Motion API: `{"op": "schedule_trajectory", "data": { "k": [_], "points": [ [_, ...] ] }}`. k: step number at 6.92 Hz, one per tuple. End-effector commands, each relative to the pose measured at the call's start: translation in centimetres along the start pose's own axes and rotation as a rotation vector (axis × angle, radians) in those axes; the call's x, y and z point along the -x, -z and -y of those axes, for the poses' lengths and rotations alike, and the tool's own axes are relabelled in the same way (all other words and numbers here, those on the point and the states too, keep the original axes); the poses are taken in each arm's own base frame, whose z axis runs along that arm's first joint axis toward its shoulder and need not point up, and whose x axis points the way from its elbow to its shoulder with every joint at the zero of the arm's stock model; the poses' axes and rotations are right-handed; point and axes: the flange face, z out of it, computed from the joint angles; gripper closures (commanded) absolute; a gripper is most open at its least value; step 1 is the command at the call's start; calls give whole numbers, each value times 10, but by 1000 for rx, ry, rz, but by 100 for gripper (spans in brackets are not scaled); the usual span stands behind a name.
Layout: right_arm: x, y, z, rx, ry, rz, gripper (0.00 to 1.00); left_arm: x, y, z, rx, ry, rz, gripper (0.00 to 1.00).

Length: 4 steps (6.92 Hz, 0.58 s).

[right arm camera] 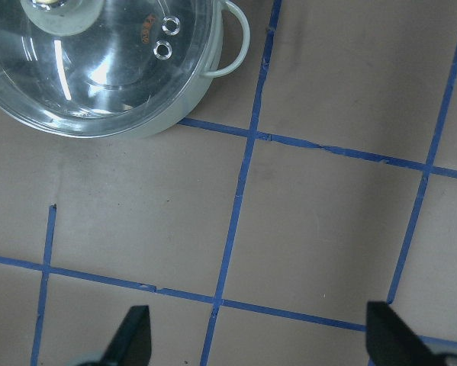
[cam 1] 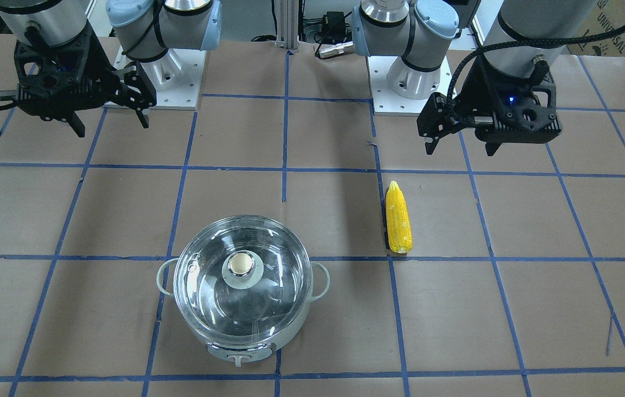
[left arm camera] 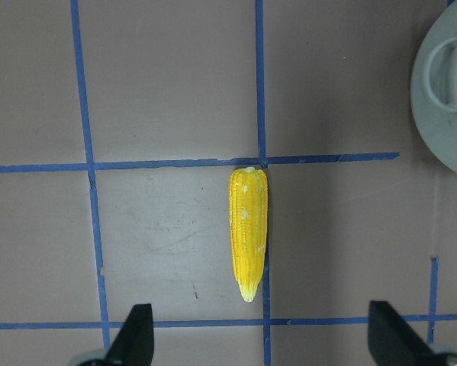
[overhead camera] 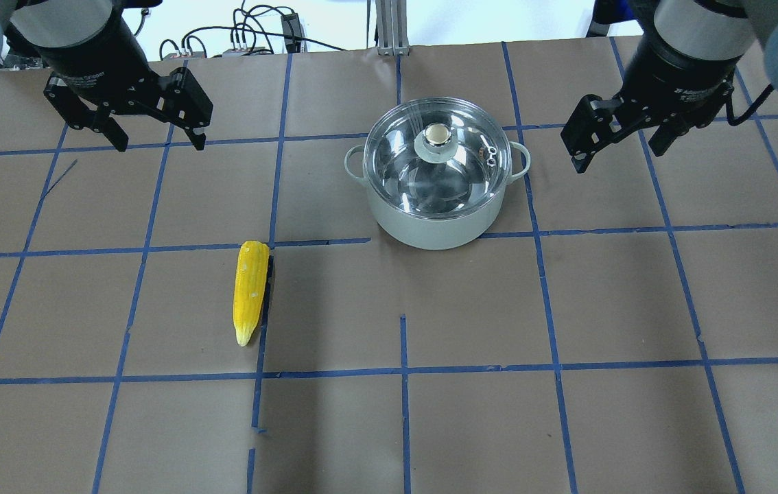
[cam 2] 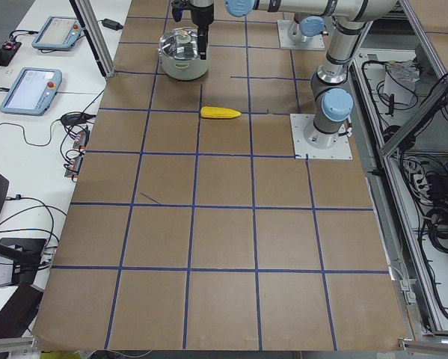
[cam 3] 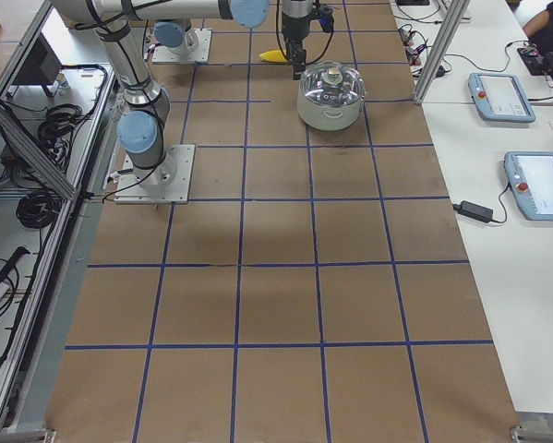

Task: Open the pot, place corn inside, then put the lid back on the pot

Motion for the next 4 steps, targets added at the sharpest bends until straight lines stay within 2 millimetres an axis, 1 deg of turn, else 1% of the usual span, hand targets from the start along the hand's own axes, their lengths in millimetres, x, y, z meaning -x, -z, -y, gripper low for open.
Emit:
{"op": "schedule_trajectory", "data": {
  "k": [1, 4],
  "points": [
    [0, 0, 0, -2, 0, 0, 0, 0, -1, 1, 0, 0, 0, 0],
    [2, 0, 0, -2, -3, 0, 0, 0, 0, -2, 0, 0, 0, 0]
  ]
}}
